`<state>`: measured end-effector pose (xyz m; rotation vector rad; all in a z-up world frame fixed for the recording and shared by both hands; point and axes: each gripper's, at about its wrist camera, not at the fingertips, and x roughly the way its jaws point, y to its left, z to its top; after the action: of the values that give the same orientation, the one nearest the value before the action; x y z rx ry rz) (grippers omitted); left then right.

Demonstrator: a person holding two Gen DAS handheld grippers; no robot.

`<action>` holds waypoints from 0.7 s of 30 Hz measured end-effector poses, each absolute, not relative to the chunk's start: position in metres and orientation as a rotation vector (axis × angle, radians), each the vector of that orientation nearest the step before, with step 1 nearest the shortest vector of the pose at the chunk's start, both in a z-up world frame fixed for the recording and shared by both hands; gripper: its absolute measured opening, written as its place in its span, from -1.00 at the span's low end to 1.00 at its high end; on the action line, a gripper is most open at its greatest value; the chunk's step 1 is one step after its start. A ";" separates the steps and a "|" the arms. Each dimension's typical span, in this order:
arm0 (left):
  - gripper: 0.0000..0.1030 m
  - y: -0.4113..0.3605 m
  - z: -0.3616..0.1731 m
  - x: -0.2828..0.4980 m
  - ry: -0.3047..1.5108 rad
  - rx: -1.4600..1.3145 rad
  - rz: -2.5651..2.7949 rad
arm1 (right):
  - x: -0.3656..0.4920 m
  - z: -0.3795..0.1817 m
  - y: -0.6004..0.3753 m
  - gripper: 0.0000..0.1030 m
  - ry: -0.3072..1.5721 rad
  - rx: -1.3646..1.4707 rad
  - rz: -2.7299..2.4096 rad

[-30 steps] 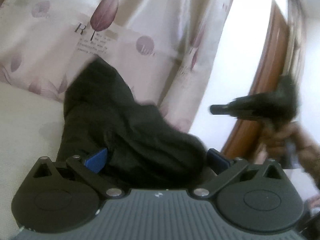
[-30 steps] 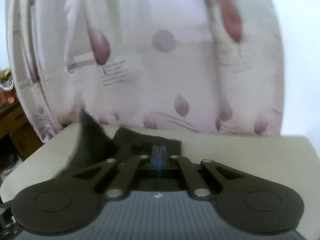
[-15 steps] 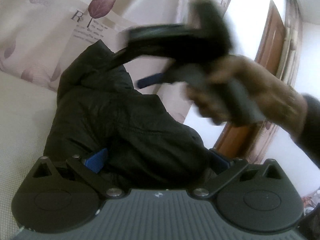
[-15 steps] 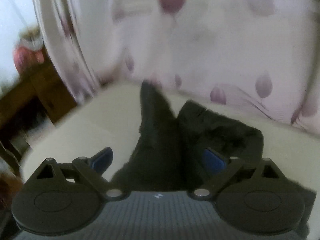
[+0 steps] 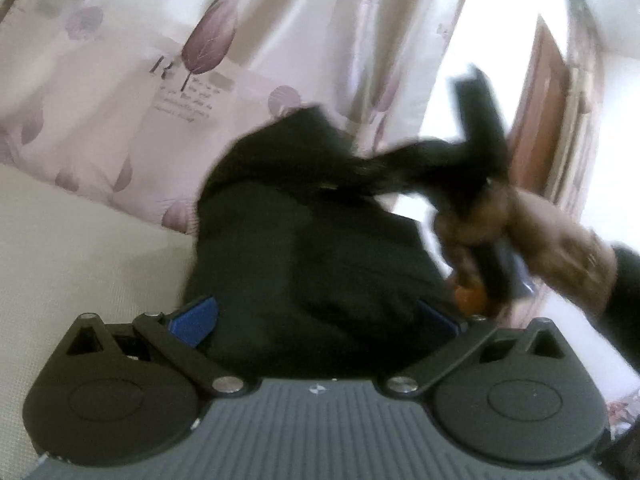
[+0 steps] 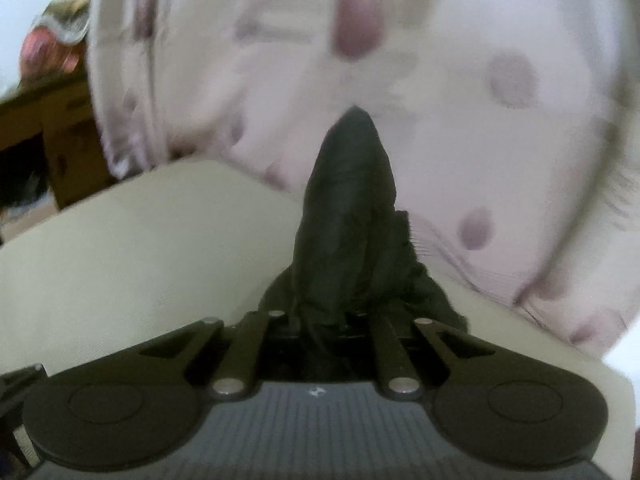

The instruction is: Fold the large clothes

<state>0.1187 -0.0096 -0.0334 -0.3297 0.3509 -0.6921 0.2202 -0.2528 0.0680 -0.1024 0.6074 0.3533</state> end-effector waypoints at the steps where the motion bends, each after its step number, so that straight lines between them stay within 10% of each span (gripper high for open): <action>1: 1.00 -0.011 -0.033 0.122 0.364 -0.348 -0.686 | 0.215 0.067 -0.264 -0.83 0.599 -0.053 0.331; 21: 1.00 -0.104 -0.050 0.139 0.457 -0.112 -0.781 | 0.121 -0.054 -0.412 -0.83 0.395 0.496 0.333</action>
<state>0.1386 -0.1036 -0.0503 -0.1121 0.4573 -0.7808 0.1208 -0.4118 -0.0536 0.4963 0.3946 0.3326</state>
